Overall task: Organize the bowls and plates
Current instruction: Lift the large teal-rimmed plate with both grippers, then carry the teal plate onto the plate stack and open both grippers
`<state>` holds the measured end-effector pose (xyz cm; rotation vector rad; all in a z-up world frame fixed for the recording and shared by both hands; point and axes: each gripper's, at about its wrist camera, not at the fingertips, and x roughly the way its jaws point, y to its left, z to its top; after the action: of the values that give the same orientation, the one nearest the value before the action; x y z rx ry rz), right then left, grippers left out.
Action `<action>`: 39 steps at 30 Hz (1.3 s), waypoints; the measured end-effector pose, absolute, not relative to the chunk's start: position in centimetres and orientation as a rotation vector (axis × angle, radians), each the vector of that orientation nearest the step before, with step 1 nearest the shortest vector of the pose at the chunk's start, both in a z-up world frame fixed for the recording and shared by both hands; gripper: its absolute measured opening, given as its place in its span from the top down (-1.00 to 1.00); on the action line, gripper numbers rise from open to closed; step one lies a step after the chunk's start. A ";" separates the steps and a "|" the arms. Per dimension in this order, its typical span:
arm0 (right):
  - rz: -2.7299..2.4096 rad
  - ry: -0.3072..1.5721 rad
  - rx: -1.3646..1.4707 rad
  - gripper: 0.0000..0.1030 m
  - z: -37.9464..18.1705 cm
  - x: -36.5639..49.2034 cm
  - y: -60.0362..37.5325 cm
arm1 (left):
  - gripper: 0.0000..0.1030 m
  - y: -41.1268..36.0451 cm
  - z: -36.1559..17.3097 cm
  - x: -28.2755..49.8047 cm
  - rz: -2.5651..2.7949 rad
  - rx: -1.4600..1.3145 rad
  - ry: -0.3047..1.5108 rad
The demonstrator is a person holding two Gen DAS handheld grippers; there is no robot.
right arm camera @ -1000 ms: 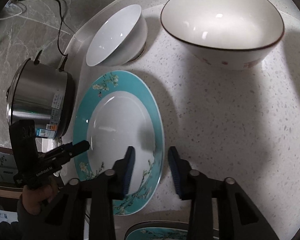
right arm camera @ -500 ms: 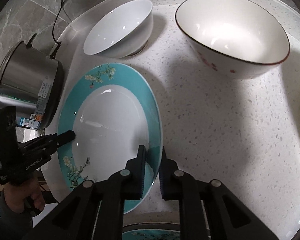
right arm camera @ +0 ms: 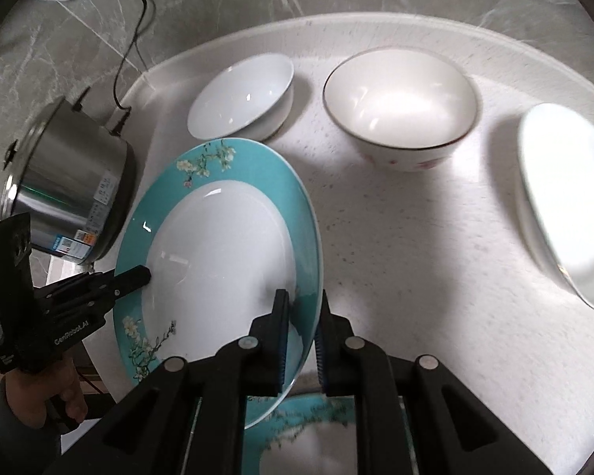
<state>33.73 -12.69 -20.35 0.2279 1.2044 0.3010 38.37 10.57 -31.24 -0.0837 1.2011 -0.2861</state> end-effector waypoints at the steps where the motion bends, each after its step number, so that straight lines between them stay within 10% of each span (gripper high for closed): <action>1: 0.295 1.193 0.233 0.74 -19.9 33.3 -13.1 | 0.62 10.2 -30.8 38.1 -0.294 -0.080 1.196; 39: 0.275 1.127 0.183 0.74 -21.3 19.0 -24.1 | 0.61 -3.6 -31.6 22.8 -0.319 0.016 1.216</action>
<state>18.98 -24.14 -21.31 0.1832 1.1273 0.2752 22.79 -3.65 -31.57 0.0164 1.2163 -0.3189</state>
